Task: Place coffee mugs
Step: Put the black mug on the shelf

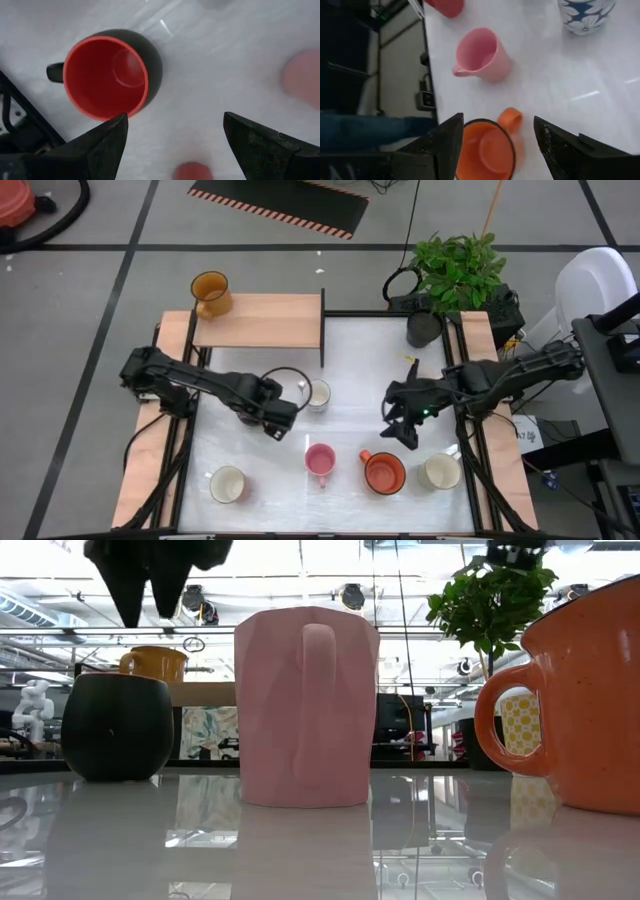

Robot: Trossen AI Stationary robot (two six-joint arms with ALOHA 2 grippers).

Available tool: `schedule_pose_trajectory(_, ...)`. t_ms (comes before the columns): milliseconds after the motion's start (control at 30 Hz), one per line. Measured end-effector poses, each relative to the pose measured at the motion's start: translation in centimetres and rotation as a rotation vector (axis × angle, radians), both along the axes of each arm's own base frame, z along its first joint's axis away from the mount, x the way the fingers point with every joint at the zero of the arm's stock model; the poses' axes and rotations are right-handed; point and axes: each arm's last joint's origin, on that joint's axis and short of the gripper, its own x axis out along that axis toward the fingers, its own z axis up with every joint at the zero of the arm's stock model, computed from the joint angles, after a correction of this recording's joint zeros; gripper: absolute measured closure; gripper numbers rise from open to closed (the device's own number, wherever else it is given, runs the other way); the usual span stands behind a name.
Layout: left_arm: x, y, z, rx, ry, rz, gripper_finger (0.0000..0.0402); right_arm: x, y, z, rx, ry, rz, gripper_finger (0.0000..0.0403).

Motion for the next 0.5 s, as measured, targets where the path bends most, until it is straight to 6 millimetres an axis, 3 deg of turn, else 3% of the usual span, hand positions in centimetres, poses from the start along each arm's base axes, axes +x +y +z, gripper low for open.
schedule_pose_trajectory(167,0.9,0.5,-1.3,0.009,0.048,-0.033,0.0075,-1.0,0.3,-0.1,0.075,-0.031,-0.037,0.0181)
schedule_pose_trajectory(500,0.1,1.3,-5.3,-0.024,0.136,-0.084,0.0127,-1.6,1.2,-0.1,0.117,-0.054,-0.104,0.0181)
